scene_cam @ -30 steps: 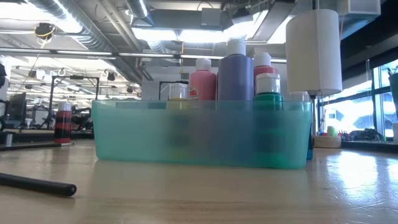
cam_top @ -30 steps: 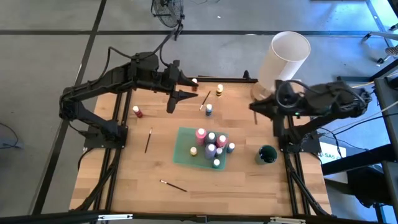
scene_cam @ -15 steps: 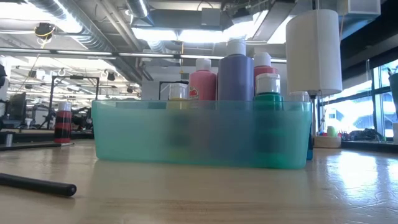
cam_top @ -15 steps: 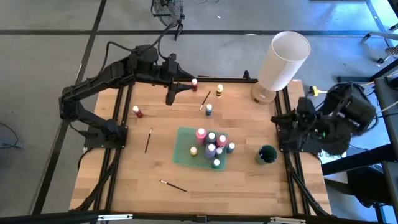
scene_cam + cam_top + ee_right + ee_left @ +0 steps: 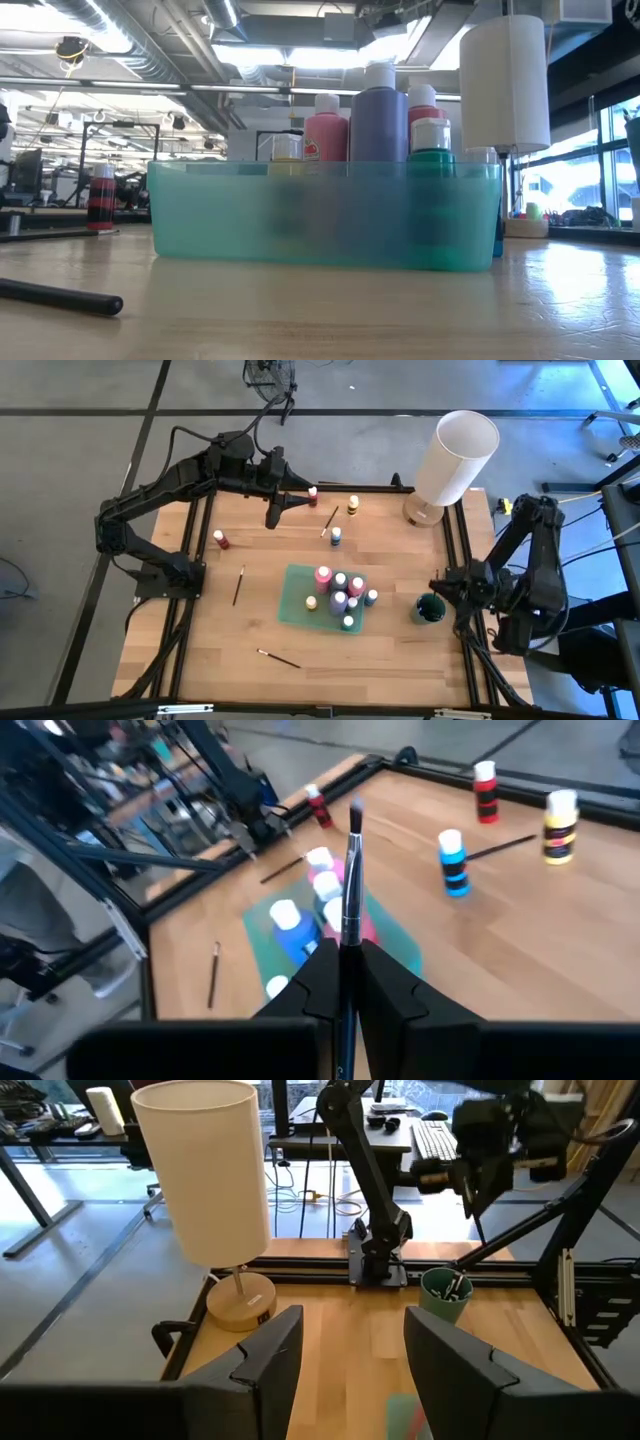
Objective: Pick & Place Paint Supplies
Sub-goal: Put the black eyeshadow brush into the green cup, then put the small red paint bottle into the light green bin
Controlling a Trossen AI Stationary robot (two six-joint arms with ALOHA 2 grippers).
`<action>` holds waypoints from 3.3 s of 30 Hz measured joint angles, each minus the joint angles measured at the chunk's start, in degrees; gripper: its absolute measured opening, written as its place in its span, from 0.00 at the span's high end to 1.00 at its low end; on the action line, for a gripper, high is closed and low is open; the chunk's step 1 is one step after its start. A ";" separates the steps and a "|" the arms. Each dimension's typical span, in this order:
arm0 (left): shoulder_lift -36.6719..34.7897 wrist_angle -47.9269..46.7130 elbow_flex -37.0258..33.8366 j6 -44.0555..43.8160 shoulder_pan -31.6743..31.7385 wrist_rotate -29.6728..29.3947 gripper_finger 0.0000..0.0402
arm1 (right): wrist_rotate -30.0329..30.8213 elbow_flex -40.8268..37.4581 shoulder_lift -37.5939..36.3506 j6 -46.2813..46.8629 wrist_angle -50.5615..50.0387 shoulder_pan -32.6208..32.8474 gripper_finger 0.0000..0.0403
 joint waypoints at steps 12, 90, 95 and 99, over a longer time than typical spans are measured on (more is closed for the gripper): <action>0.00 1.92 0.00 0.00 -0.59 -0.02 0.58 | -1.34 -9.27 2.00 7.65 0.48 2.79 0.95; 0.04 -17.16 -0.02 7.24 -2.88 -11.15 0.57 | 9.10 3.05 1.23 -14.54 -0.68 -11.89 0.39; 0.04 -27.67 -0.02 16.11 -2.17 -18.74 0.57 | 9.02 7.63 1.23 -20.56 -0.68 -15.82 0.39; 0.10 -41.06 -0.02 13.07 0.34 -32.94 0.57 | 4.30 11.41 0.78 -21.89 -0.66 -18.38 0.39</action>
